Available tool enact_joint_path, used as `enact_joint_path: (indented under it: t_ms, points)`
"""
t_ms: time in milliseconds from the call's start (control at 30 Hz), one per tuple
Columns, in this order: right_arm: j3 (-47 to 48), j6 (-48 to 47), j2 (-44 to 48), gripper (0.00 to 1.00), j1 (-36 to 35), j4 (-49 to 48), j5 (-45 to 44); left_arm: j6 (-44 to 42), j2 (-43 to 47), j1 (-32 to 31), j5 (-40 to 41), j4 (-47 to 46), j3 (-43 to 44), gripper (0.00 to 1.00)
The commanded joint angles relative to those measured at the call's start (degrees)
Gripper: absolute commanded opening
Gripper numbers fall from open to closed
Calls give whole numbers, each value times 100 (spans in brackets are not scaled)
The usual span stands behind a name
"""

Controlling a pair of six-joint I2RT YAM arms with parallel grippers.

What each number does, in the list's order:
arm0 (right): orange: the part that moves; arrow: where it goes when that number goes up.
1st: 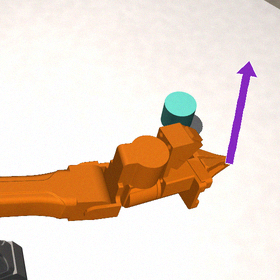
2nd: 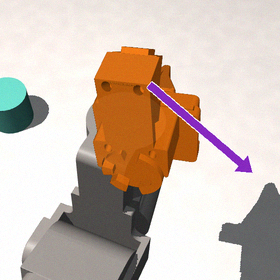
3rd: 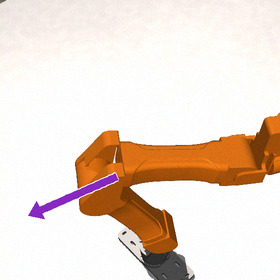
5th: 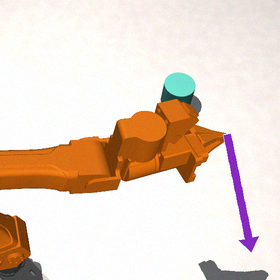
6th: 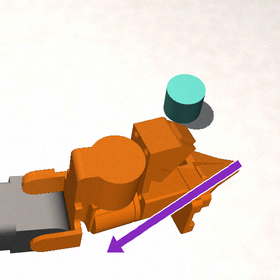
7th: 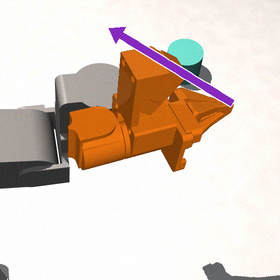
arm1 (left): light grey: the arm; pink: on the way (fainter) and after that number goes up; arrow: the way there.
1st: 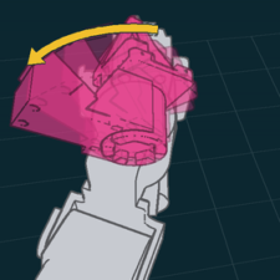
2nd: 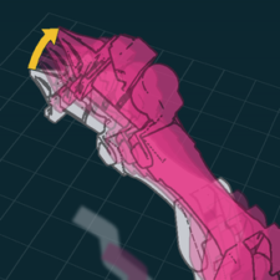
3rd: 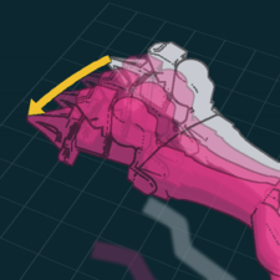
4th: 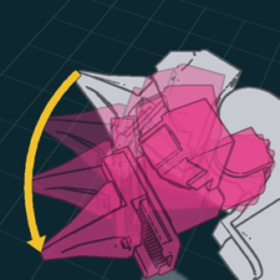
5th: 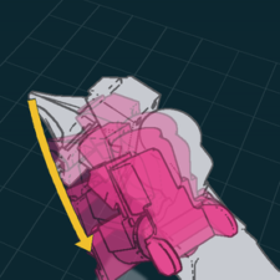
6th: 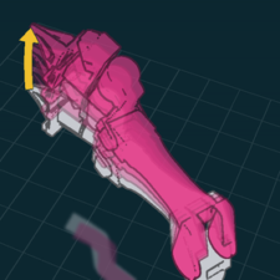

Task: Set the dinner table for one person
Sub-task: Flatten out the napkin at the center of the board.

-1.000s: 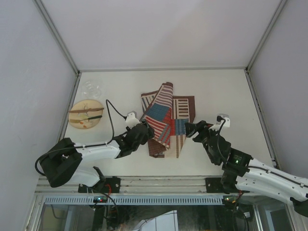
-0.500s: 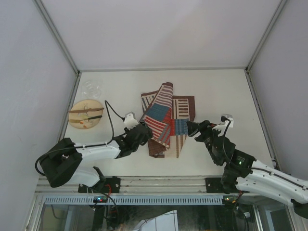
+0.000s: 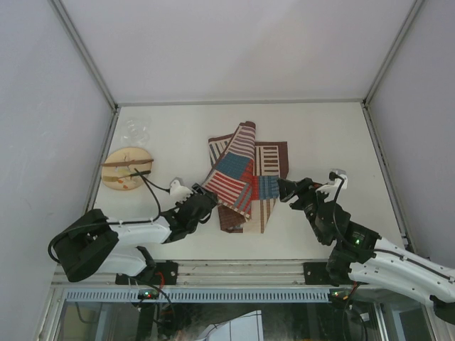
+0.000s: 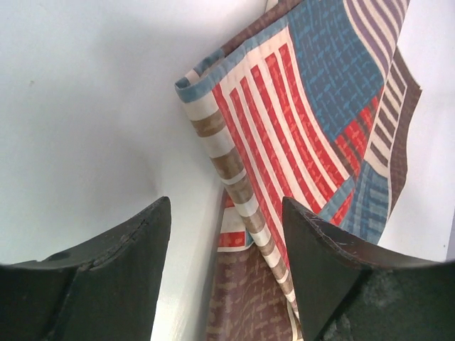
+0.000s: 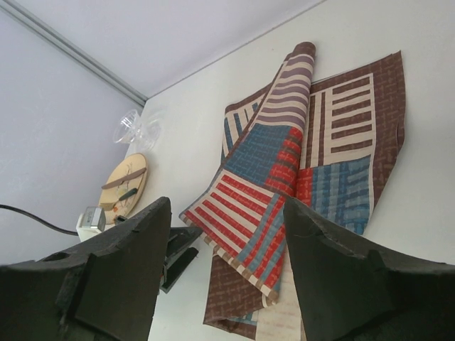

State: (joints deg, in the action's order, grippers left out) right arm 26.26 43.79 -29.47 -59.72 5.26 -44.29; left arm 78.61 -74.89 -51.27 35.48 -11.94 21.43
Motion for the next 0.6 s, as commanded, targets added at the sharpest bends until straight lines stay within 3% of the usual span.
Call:
enact_joint_path:
  t_ms: [0,133,467,567]
  points:
    - [46,124,47,65,31,129,44,218,179,6,532,-408,-149,68]
    - [46,206,52,65,21,239,72,25,-142,99,540,-972,-182,68]
    - [46,274,243,64,9,436,41,168,-1869,669,-683,-2642,22,62]
    - [39,313,253,64,1,509,19,94,-2206,742,-821,-3042,82,48]
